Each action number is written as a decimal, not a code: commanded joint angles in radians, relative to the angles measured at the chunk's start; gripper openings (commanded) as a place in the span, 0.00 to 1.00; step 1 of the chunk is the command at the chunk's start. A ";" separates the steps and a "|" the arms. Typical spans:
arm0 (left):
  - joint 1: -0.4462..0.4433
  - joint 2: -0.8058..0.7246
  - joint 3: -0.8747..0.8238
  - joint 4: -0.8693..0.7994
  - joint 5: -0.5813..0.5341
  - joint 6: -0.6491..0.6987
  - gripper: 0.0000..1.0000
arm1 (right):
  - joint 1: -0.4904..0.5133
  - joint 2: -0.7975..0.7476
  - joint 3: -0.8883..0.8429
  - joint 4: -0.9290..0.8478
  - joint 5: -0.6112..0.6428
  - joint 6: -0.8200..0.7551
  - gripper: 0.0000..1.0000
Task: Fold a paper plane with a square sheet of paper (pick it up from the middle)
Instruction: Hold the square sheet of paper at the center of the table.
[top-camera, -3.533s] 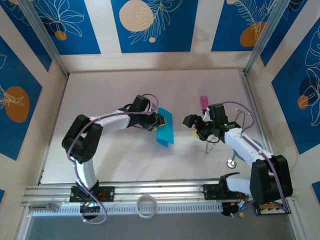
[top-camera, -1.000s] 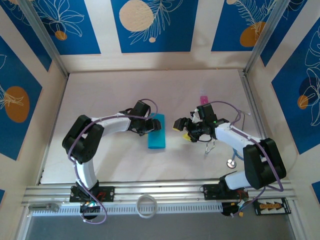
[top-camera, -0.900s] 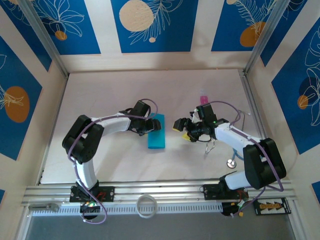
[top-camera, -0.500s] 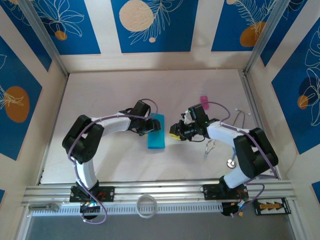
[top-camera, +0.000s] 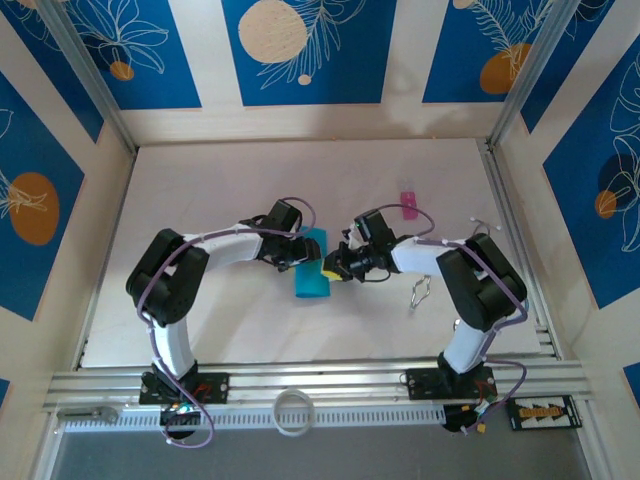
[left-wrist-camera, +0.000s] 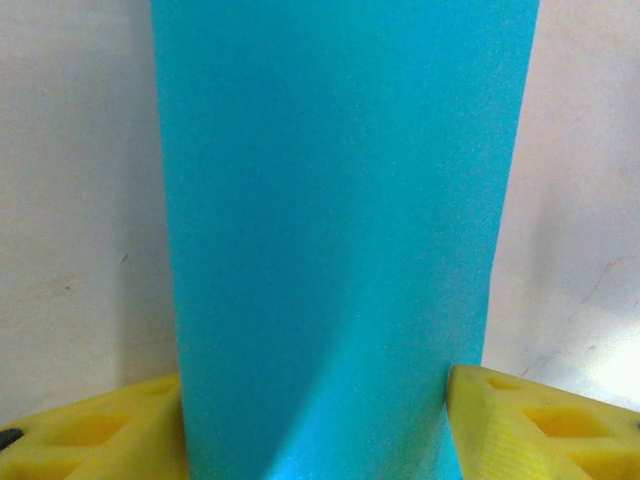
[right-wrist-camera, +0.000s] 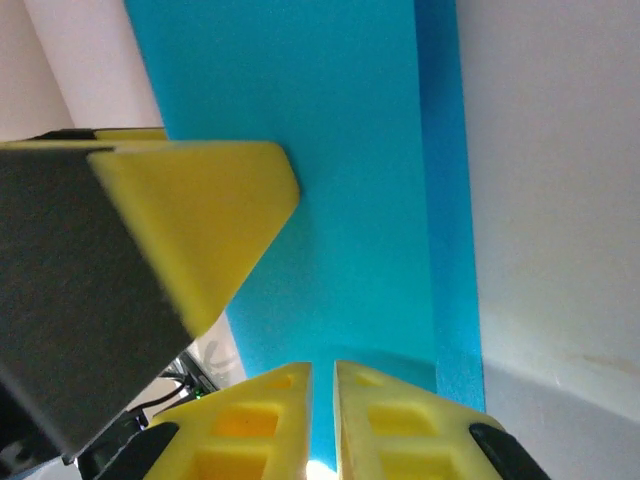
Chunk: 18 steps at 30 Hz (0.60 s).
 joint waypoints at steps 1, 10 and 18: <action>0.001 0.038 0.003 -0.060 -0.028 -0.021 0.64 | 0.010 0.042 0.036 0.020 -0.023 0.012 0.15; 0.002 0.030 0.003 -0.062 -0.010 0.002 0.67 | 0.018 0.114 0.025 -0.013 0.011 0.002 0.14; 0.001 -0.053 -0.016 -0.087 -0.032 0.055 0.80 | 0.046 0.112 -0.014 -0.087 0.099 0.014 0.13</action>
